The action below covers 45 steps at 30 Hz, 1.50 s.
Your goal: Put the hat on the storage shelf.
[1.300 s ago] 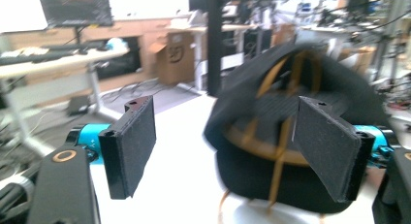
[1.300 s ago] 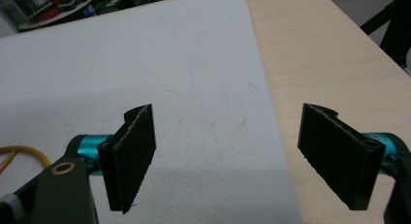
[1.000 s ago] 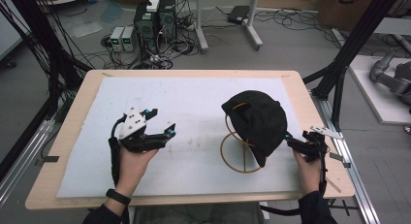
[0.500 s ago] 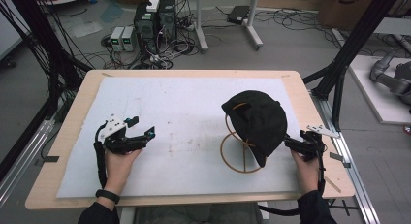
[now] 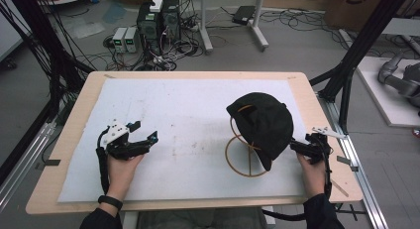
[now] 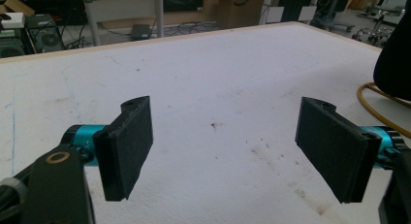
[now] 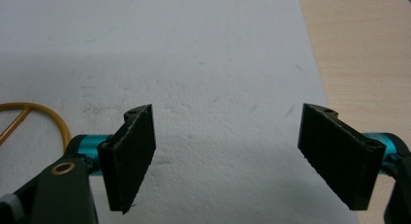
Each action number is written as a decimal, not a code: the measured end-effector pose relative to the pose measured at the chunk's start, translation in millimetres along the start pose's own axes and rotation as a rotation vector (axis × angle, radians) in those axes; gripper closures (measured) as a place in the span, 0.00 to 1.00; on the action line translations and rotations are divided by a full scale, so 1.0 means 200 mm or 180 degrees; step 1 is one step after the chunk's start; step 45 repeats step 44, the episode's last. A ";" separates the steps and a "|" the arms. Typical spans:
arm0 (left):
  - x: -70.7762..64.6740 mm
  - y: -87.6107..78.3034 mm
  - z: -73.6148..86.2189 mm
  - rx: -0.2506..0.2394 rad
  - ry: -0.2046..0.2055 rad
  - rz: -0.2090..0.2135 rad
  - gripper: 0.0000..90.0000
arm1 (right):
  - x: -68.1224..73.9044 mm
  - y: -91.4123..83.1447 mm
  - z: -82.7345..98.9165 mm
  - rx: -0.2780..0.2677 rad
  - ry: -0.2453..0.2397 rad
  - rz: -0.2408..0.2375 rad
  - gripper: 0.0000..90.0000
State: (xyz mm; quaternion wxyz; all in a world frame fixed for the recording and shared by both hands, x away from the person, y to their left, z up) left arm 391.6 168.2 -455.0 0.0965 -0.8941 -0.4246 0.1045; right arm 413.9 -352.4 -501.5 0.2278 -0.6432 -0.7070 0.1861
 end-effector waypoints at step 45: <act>0.00 0.03 0.03 0.0158 0.0098 -0.0076 0.24 | 0.02 0.01 0.01 0.0049 -0.0170 -0.0021 0.23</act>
Point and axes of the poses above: each handheld gripper's, and its own axes: y roughly forward along the jaws, z roughly out of its underside, x roughly to its left, the point moved 9 cm from there along y, roughly forward along the jaws, and after that the axes turned 6 degrees about z, right-handed, at the moved point
